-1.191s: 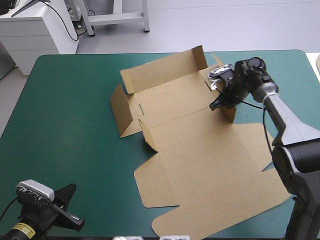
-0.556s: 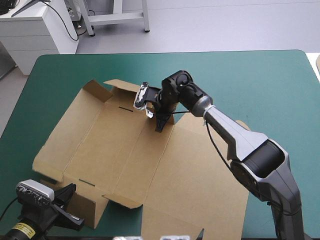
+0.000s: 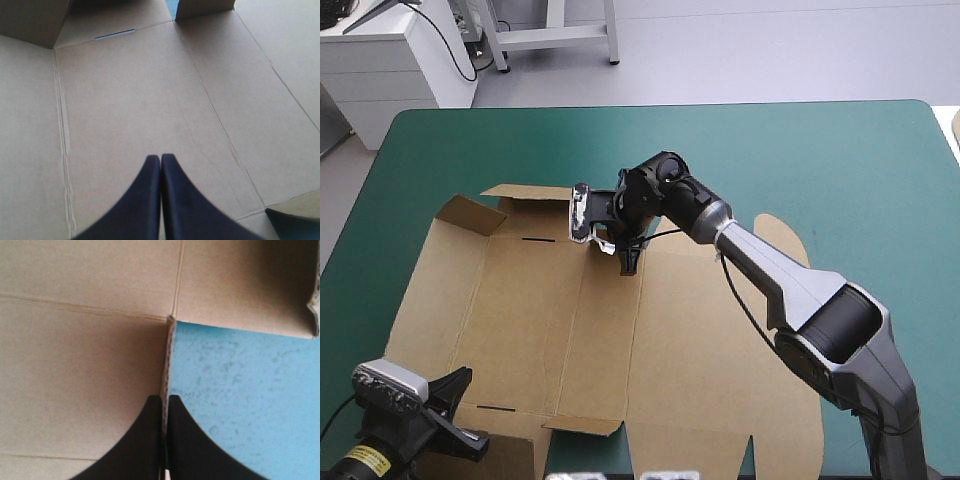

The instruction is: Fold the box

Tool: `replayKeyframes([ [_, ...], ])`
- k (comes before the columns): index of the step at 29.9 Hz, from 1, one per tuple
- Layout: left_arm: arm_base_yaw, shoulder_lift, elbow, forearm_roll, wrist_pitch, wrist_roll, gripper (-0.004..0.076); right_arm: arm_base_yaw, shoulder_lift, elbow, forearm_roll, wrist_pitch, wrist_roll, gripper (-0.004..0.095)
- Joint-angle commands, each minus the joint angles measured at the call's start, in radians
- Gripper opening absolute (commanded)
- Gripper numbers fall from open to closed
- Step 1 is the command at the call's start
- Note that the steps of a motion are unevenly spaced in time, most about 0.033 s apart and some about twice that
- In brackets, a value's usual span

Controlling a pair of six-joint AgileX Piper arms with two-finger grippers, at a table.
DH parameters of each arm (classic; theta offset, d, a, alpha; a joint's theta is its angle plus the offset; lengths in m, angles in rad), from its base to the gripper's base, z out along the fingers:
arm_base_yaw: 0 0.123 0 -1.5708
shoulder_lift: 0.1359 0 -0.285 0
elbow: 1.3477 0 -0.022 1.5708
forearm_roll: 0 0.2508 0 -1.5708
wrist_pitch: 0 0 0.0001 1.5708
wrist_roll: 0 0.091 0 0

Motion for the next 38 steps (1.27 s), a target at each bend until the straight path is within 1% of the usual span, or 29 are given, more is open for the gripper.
replayKeyframes([
  [1, 0.000, 0.011, -0.027, -0.017, -0.065, -0.002, -0.0008, 0.008, -0.061, -0.036, 0.011, -0.049, -0.041, -0.0015],
  [7, 0.000, 0.011, -0.027, -0.017, -0.065, -0.002, -0.0008, 0.008, -0.061, -0.036, 0.003, -0.049, -0.012, -0.0015],
  [12, 0.000, 0.011, -0.027, -0.017, -0.065, -0.002, -0.0008, 0.008, -0.061, -0.034, -0.034, -0.053, 0.028, 0.0000],
  [15, 0.000, 0.011, -0.027, -0.017, -0.065, -0.002, -0.0008, 0.008, -0.061, -0.034, -0.061, -0.055, 0.071, 0.0083],
  [16, 0.000, 0.011, -0.027, -0.017, -0.065, -0.002, -0.0008, 0.008, -0.061, -0.034, -0.073, -0.055, 0.094, 0.0135],
  [19, 0.000, 0.011, -0.027, -0.017, -0.065, -0.002, -0.0008, 0.008, -0.061, -0.034, -0.099, -0.055, 0.154, 0.0242],
  [21, 0.000, 0.011, -0.027, -0.017, -0.065, -0.002, -0.0008, 0.008, -0.066, -0.034, -0.106, -0.041, 0.171, 0.0258],
  [25, 0.000, 0.011, -0.027, -0.017, -0.065, -0.002, -0.0008, 0.008, -0.092, -0.034, -0.124, 0.001, 0.180, 0.0248],
  [29, 0.000, 0.011, -0.027, -0.017, -0.065, -0.002, -0.0008, -0.006, -0.127, -0.034, -0.145, 0.063, 0.251, 0.0178],
  [32, 0.000, 0.011, -0.027, -0.017, -0.065, -0.002, -0.0008, -0.049, -0.163, -0.034, -0.164, 0.108, 0.302, 0.0101],
  [34, 0.000, 0.011, -0.027, -0.017, -0.065, -0.002, -0.0008, -0.081, -0.191, -0.034, -0.164, 0.143, 0.311, 0.0054],
  [38, 0.000, 0.011, -0.027, -0.017, -0.065, -0.002, -0.0008, -0.161, -0.270, -0.024, -0.164, 0.197, 0.364, 0.0006],
])
